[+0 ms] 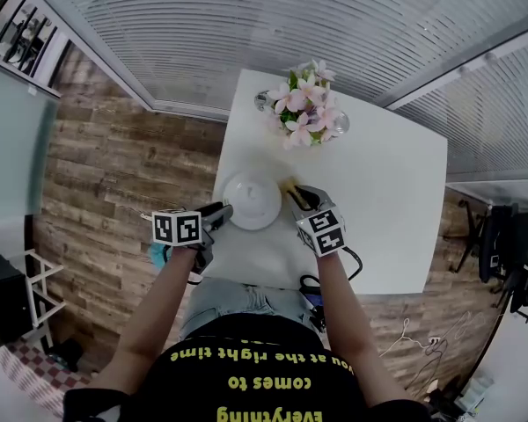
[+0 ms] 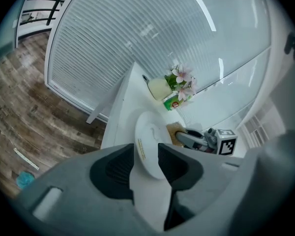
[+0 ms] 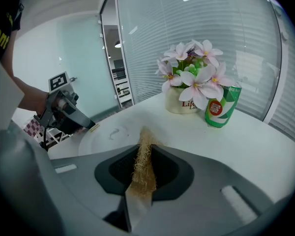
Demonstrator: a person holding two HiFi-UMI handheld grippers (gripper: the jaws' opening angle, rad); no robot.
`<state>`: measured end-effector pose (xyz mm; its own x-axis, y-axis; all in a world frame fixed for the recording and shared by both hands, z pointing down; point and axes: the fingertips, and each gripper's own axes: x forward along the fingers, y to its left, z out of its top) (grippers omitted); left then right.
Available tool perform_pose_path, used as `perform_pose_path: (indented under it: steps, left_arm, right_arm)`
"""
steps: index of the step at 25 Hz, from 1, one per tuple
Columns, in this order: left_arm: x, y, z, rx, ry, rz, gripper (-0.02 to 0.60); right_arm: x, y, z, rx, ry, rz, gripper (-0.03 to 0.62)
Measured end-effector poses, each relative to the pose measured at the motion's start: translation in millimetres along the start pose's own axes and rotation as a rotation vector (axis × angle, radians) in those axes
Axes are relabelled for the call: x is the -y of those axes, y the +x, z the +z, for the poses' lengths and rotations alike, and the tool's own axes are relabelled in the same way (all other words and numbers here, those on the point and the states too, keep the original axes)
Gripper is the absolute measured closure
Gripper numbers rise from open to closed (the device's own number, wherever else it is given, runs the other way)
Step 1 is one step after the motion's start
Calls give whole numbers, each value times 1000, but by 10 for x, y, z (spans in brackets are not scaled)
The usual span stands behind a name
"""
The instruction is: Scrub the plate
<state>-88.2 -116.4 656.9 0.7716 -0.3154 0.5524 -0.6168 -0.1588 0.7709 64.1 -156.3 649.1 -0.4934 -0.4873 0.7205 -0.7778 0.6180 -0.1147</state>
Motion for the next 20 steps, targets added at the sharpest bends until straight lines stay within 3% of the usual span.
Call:
perform_pose_path:
  steps: [14, 20]
  left_arm:
    - [68, 77, 43, -28, -23, -56, 431]
    - [139, 78, 92, 3, -138, -133, 431]
  right_arm:
    - [-104, 67, -32, -50, -78, -9, 531]
    - [-110, 91, -52, -64, -90, -9, 533]
